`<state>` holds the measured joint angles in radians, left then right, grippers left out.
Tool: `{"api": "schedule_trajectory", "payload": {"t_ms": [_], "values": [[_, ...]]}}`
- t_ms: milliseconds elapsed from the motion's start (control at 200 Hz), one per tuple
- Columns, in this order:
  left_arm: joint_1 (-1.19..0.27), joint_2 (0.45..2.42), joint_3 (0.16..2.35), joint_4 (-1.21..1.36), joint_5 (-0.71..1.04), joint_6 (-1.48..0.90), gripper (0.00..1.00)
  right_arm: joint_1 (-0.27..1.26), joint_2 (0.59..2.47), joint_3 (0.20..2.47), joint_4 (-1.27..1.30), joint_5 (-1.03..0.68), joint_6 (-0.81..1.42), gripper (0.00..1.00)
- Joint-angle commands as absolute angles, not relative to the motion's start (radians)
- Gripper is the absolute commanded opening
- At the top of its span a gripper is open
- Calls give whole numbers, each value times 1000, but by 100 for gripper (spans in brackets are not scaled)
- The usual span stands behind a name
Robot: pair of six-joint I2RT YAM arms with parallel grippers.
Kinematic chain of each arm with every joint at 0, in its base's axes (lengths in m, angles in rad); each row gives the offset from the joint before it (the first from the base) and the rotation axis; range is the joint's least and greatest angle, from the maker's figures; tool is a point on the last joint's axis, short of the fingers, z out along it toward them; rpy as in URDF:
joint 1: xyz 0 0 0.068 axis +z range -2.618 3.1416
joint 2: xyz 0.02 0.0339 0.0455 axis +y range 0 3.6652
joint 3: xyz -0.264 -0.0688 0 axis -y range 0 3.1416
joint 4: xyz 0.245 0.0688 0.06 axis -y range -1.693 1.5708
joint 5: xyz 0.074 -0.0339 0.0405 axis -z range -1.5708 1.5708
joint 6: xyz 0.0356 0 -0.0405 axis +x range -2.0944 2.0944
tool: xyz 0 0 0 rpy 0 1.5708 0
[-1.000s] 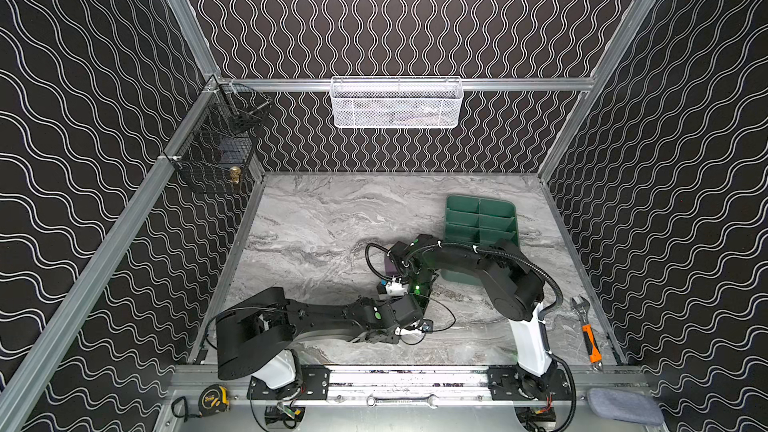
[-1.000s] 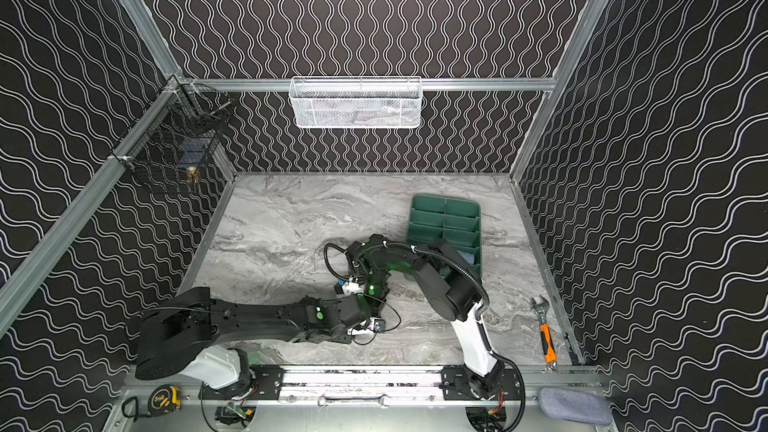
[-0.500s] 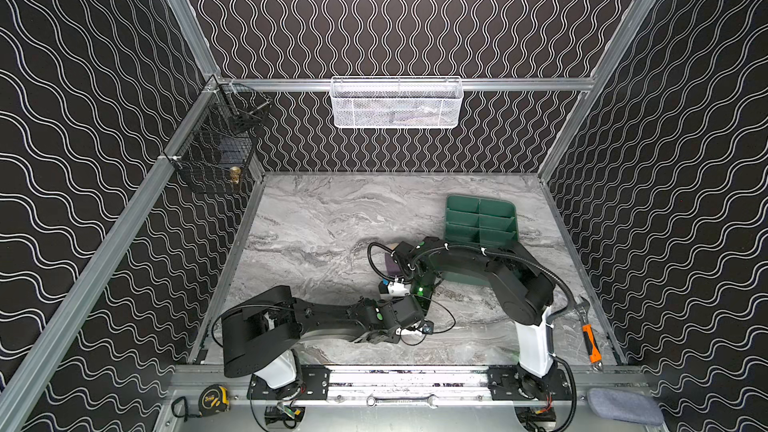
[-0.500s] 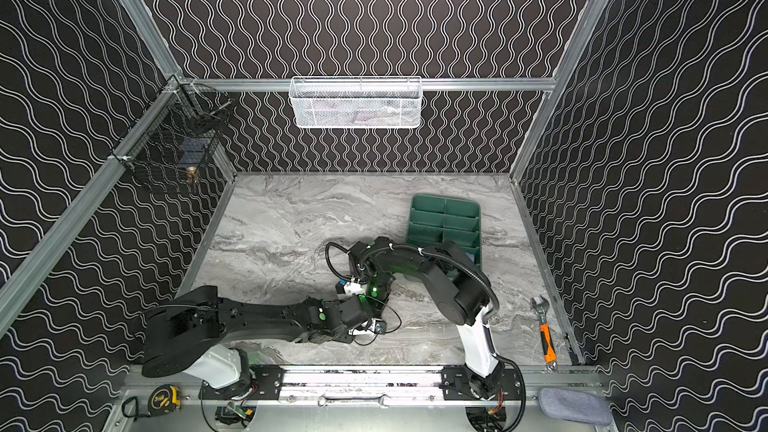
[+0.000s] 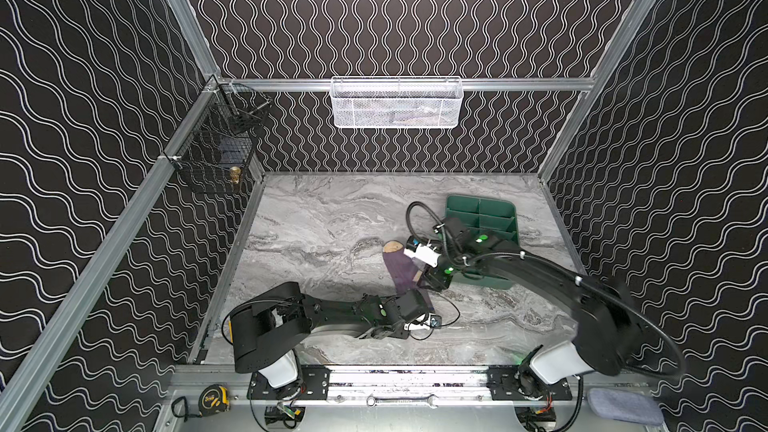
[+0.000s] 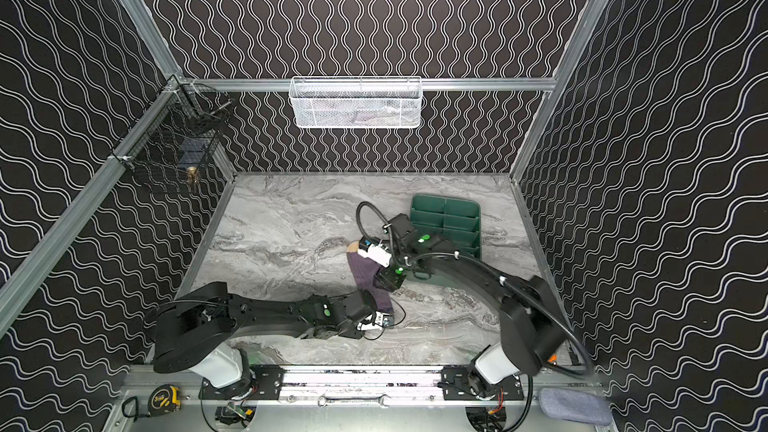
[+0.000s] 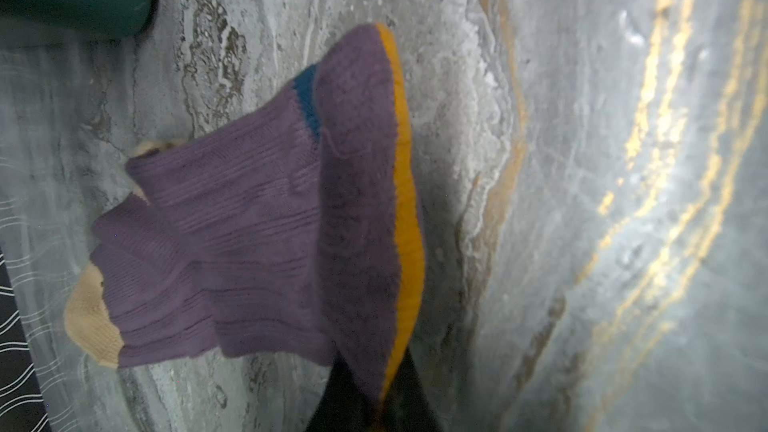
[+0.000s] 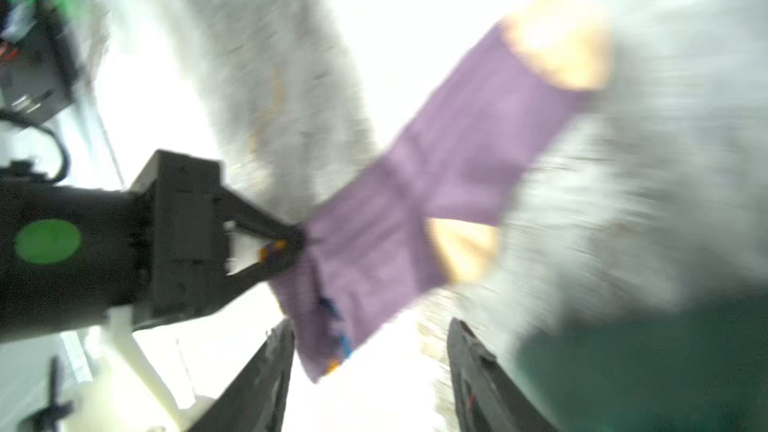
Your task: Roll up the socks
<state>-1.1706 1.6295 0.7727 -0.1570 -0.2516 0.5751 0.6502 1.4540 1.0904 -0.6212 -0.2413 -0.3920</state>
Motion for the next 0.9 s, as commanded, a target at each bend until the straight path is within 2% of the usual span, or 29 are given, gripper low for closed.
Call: {"api": "schedule_trajectory", "payload": {"t_ms": [0,200,425,556,731,801,896], "values": [[-1141,1634,787,-328,-108,542,0,602,1370,1067,-495,-65,-302,64],[-1044,1612,850,-492,77,548,0,554,1253,1054,-464,147,-203,62],[-913,1674,929,-589,250,496,0,594,1042,880,-462,150,-381,57],[-859,1684,932,-586,306,460,0,669,853,747,-405,134,-524,57],[-795,1706,962,-614,393,459,0,779,626,577,-383,-56,-866,52],[-773,1734,984,-632,419,459,0,863,607,529,-373,-42,-964,52],[-754,1772,1012,-654,440,455,0,1003,679,502,-341,57,-1027,51]]}}
